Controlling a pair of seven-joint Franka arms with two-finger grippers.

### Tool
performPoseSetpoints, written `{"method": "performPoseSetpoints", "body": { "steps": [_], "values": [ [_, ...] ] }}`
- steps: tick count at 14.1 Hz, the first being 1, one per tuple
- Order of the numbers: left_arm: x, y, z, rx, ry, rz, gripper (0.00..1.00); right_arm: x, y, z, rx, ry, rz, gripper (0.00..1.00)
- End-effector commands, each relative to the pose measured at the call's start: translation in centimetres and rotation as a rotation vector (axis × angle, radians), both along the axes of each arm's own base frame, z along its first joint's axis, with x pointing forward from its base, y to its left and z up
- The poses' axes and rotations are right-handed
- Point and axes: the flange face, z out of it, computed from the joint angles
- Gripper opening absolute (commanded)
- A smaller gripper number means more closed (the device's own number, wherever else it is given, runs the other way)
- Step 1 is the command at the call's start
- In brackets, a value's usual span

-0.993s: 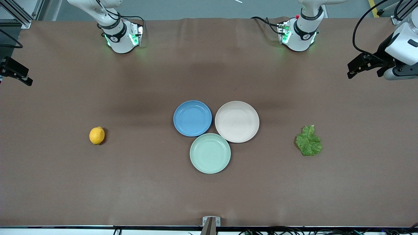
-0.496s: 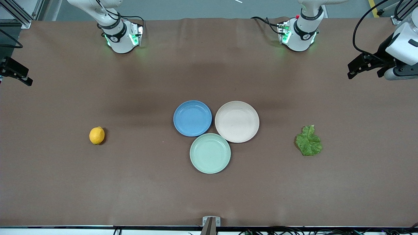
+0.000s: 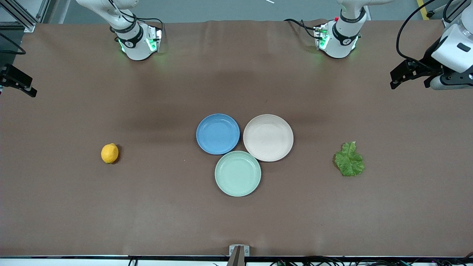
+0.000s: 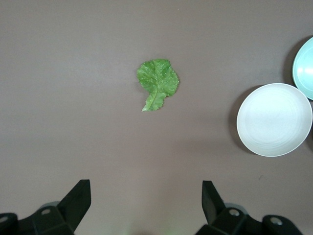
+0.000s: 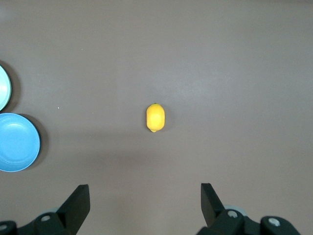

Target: Pick lemon and lettuce from plates

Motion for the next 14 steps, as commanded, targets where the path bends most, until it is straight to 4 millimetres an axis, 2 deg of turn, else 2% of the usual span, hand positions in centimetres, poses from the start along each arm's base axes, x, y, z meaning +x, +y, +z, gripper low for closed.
{"method": "performPoseSetpoints", "body": {
  "steps": [1,14],
  "values": [
    [0.21,-0.13,0.42,-0.007,-0.006,0.005,1.0,-0.26,-0.27,0.2,-0.008,-0.005,-0.009,1.0],
    [0.04,0.38,0.86,-0.004,0.003,0.013,1.0,-0.26,-0.27,0.13,-0.008,-0.004,-0.009,1.0]
  ]
}}
